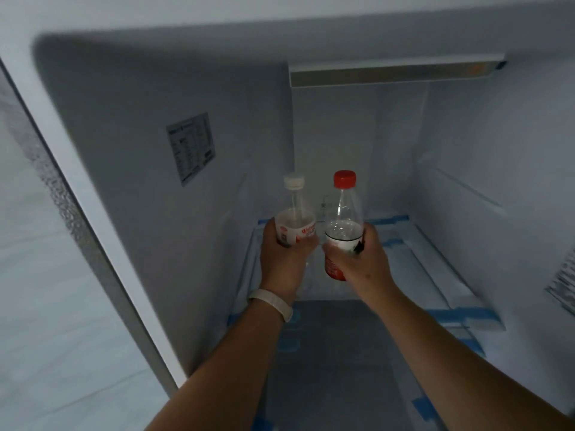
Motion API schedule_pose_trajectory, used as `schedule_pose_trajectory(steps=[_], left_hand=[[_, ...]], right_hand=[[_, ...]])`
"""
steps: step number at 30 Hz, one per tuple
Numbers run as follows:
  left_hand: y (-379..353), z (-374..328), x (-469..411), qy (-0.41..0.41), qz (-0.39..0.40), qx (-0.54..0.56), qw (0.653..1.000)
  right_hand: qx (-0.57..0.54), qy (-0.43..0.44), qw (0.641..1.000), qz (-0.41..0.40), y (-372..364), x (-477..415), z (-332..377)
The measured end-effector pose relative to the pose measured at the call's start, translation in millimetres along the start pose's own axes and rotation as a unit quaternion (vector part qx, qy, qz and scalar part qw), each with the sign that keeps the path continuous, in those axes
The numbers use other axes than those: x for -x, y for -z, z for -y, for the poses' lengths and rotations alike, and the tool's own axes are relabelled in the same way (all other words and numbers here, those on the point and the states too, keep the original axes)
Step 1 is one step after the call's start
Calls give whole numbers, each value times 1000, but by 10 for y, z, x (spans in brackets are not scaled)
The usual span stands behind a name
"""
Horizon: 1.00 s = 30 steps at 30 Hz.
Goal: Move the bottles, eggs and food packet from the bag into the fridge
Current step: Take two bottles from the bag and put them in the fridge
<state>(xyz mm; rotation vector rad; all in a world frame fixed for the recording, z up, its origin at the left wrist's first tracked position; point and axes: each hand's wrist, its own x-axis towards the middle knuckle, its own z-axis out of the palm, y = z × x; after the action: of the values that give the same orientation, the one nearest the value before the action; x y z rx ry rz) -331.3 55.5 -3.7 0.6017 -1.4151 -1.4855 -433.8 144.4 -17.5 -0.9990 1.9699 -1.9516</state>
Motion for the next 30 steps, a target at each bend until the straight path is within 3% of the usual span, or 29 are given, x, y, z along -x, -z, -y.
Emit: schedule_pose_trajectory(steps=[12, 30], left_hand=[[-181, 220, -526, -31, -8, -29, 999], [-229, 414, -1120, -33, -33, -70, 996]], right_hand=[[-54, 18, 998, 8, -147, -548, -139], [-37, 35, 999, 17, -316, -1214, -411]])
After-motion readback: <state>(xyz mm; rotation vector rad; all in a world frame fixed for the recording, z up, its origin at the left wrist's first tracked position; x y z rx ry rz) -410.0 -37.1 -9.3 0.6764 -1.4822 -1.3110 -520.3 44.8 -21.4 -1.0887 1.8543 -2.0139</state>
